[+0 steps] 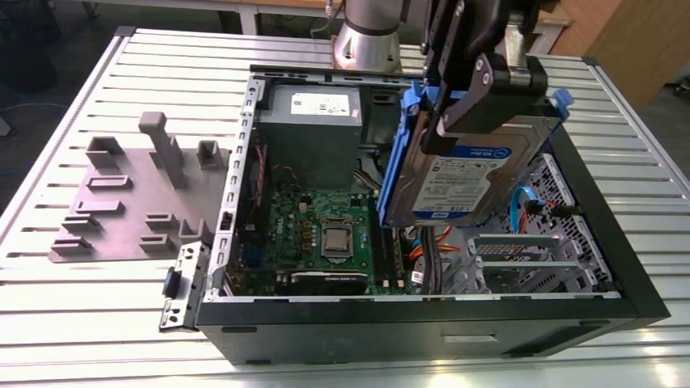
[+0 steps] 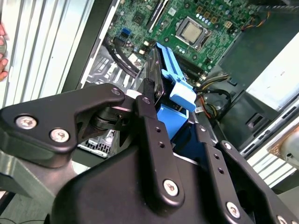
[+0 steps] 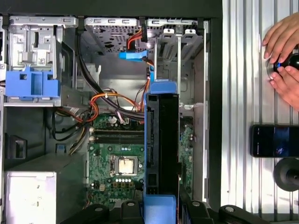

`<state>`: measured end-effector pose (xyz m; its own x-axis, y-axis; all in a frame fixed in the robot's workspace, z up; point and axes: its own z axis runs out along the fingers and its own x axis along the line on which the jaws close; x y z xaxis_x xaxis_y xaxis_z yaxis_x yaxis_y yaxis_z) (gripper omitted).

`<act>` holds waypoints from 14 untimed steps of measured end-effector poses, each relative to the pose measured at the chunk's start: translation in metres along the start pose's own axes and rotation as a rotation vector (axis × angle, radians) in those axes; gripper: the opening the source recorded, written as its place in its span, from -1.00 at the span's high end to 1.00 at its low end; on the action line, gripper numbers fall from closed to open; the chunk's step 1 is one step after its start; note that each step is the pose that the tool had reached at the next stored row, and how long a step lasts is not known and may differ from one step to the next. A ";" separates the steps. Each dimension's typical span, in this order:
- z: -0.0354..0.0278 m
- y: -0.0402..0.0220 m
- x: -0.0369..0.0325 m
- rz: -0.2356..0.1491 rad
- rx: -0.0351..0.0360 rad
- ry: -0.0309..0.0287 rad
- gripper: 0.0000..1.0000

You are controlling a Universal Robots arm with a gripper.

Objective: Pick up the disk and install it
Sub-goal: 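Pick up the disk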

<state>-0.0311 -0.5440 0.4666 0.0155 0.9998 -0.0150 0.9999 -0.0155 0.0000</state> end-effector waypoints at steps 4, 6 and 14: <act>0.0016 0.0097 -0.0017 0.000 0.0000 -0.0002 0.27; 0.0023 0.0113 -0.0036 0.000 0.0000 0.0001 0.27; 0.0031 0.0122 -0.0090 0.000 0.0000 -0.0001 0.27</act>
<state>-0.0191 -0.5533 0.4637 0.0156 0.9998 -0.0151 0.9999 -0.0156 0.0000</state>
